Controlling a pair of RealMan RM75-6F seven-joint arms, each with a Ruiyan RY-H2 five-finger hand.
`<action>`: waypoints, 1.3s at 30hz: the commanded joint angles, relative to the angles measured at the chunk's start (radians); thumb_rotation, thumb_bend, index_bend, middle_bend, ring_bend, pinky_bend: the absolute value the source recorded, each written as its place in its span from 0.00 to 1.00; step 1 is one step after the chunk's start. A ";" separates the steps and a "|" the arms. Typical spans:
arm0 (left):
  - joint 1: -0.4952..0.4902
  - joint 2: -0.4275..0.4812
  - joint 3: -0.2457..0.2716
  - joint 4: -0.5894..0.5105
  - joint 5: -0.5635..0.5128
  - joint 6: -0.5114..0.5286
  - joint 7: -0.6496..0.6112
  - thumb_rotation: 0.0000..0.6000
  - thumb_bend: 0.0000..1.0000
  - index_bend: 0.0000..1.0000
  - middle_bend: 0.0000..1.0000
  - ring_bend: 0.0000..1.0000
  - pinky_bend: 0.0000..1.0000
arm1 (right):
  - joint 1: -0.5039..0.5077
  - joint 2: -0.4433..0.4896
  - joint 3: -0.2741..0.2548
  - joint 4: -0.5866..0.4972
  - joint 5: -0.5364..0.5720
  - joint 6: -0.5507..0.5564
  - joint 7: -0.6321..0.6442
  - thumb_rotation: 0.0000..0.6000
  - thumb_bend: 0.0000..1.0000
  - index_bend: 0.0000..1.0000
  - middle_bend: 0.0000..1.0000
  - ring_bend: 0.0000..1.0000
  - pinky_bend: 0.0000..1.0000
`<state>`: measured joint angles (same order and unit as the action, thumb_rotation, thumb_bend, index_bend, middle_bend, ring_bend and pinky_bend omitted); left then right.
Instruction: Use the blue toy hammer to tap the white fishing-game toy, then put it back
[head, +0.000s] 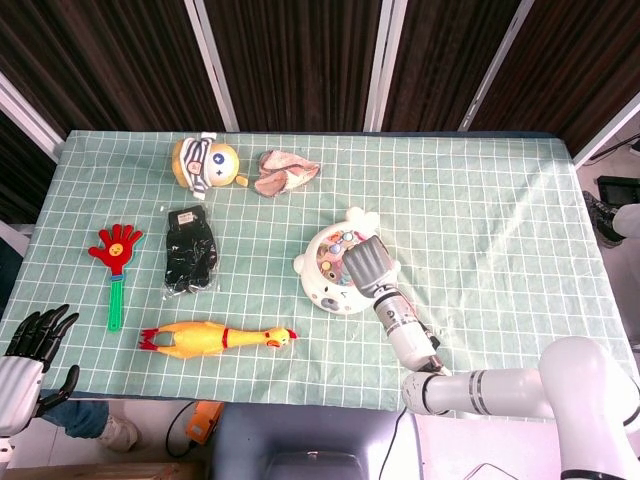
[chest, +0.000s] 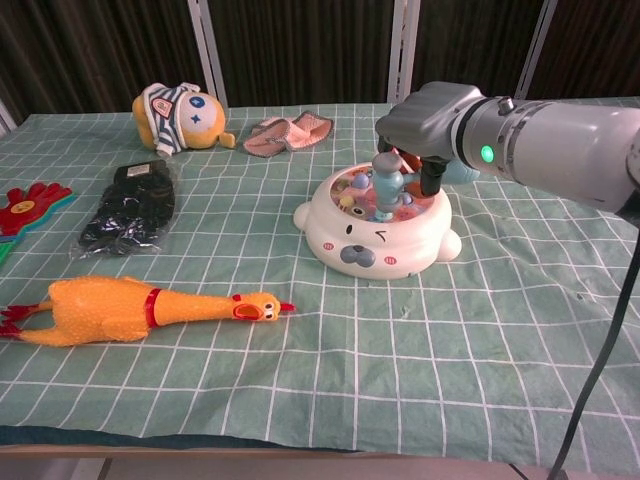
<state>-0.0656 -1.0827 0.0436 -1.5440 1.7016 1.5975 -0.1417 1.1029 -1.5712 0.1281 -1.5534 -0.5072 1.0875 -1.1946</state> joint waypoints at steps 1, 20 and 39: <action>0.001 0.000 0.000 0.000 0.001 0.003 -0.001 1.00 0.47 0.00 0.00 0.00 0.02 | 0.000 0.004 0.005 -0.003 -0.009 0.004 0.019 1.00 0.69 0.94 0.65 0.66 0.64; 0.000 0.006 -0.003 0.003 -0.012 -0.004 -0.018 1.00 0.47 0.00 0.00 0.00 0.02 | 0.030 -0.049 0.040 0.100 0.006 -0.009 0.064 1.00 0.69 0.94 0.65 0.66 0.64; 0.003 0.011 -0.003 0.003 -0.014 0.001 -0.028 1.00 0.47 0.00 0.00 0.00 0.02 | 0.030 -0.043 0.057 0.122 -0.015 0.012 0.107 1.00 0.69 0.94 0.65 0.66 0.64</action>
<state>-0.0625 -1.0714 0.0402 -1.5409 1.6876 1.5990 -0.1695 1.1382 -1.6170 0.1755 -1.4341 -0.5010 1.0893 -1.1098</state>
